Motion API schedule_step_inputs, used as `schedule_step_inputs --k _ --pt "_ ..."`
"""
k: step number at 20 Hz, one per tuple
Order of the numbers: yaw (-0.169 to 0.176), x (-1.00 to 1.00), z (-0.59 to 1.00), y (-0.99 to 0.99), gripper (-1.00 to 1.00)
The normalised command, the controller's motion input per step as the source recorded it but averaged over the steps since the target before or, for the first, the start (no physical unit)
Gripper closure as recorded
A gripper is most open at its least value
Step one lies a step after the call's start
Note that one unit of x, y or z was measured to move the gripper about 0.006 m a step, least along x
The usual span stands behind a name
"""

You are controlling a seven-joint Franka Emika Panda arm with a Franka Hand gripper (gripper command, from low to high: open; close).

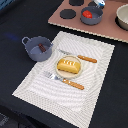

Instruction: Interact with the objects in diverse but meaningful ways.

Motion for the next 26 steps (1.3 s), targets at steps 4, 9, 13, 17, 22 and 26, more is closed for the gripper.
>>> schedule_step_inputs --k 4,9,13,17,22,26 --pt "0.004 0.00 -0.18 0.16 1.00" --pt "0.008 0.00 -0.18 0.18 -1.00" --pt "0.009 0.00 -0.20 0.16 -1.00" --pt "0.011 0.00 0.16 0.10 -1.00" --pt "0.004 0.00 1.00 -0.02 -1.00" --pt "0.002 -0.10 0.75 -0.32 -1.00"
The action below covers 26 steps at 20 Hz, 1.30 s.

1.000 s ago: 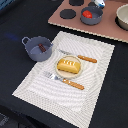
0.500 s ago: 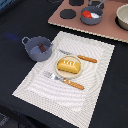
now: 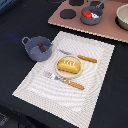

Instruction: Interact with the objects in diverse but meaningful ways.

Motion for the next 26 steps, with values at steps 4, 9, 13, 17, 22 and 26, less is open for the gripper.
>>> schedule_step_inputs --k 4,9,13,17,22,26 --pt "0.003 -0.05 0.53 -0.51 -1.00" --pt "0.029 0.08 0.16 -0.65 -1.00" --pt "0.047 0.25 0.00 -0.78 -1.00" --pt "0.033 0.22 0.00 -0.93 -1.00" --pt "0.035 0.20 0.00 -0.98 -1.00" --pt "0.048 0.19 0.00 -0.96 -1.00"
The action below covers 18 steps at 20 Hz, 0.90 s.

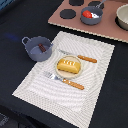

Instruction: Interact with the objects in diverse but meaningful ways.

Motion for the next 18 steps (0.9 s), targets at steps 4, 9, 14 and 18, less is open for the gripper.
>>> schedule_step_inputs --k 4,9,14,18 --pt "0.059 0.11 0.00 -0.93 -1.00" --pt "0.067 0.06 -0.01 -0.86 -1.00" --pt "0.080 0.01 -0.06 -0.81 -1.00" --pt "0.072 0.00 -0.10 -0.77 -1.00"
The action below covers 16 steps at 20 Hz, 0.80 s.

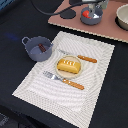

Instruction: Interact with the objects in diverse but meaningful ways.

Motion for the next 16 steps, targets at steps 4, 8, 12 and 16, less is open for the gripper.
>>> schedule_step_inputs --k 4,8,12,16 --pt "0.061 0.00 -0.13 -0.73 -1.00" --pt "0.055 0.00 -0.21 -0.66 -1.00" --pt "0.047 -0.10 -0.40 -0.58 -1.00" --pt "0.046 -0.13 -0.43 -0.50 -1.00"
